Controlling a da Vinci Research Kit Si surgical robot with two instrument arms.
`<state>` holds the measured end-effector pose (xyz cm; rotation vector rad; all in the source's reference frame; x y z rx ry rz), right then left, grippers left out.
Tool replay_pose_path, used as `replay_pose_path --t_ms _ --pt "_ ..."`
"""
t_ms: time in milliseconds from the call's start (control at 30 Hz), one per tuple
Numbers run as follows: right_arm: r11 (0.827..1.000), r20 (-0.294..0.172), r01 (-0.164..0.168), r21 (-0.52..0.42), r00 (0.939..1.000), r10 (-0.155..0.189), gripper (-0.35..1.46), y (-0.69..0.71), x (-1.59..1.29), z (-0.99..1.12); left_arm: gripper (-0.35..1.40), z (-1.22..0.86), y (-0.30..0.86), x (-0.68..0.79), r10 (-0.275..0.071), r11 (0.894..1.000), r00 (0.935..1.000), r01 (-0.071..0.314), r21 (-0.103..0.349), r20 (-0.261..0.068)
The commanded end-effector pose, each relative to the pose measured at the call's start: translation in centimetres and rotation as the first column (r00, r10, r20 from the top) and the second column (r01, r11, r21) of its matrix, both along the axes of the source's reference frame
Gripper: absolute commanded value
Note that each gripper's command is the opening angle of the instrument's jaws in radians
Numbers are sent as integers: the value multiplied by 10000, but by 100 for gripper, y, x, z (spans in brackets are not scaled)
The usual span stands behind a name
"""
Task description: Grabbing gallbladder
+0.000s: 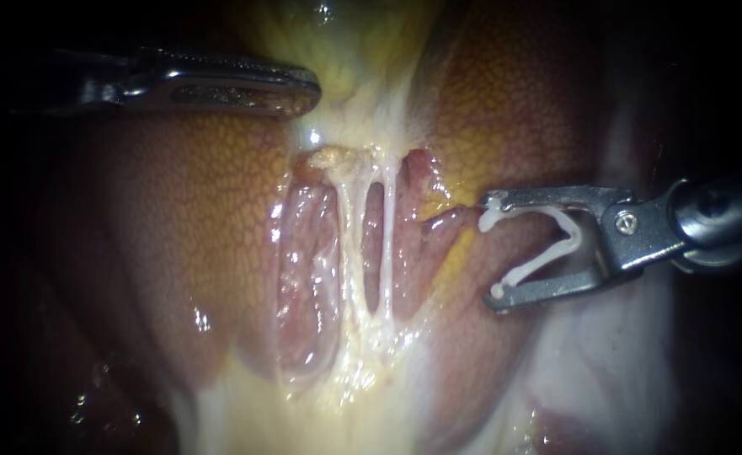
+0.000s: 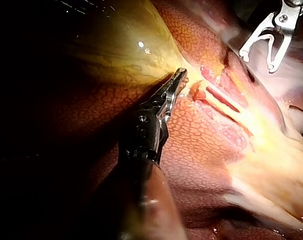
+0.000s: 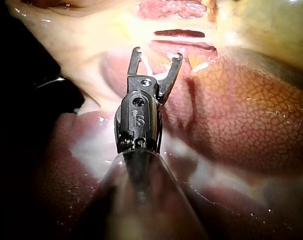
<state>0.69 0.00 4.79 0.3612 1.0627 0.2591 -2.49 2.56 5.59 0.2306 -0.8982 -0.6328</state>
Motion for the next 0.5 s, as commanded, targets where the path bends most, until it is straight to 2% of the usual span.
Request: replay_pose_path --t_ms 33,100,267,367,500 --pt "10000 0 -1 1 10000 1 57 0 0 0 -35 0 0 0 22 10000 10000 -22 17 17" --pt "10000 0 -1 1 10000 1 57 0 0 0 -5 1 -1 0 60 10000 10000 -60 38 43" --pt "10000 1 -1 1 10000 1 57 0 0 0 36 4 -4 -1 193 9997 9997 -195 123 139" --pt "10000 1 -2 1 10000 2 57 0 0 0 47 3 -4 -1 296 9994 9993 -300 196 217" --pt "10000 1 -1 1 10000 1 57 0 0 0 51 -1 -7 -3 332 9992 9991 -338 225 246"
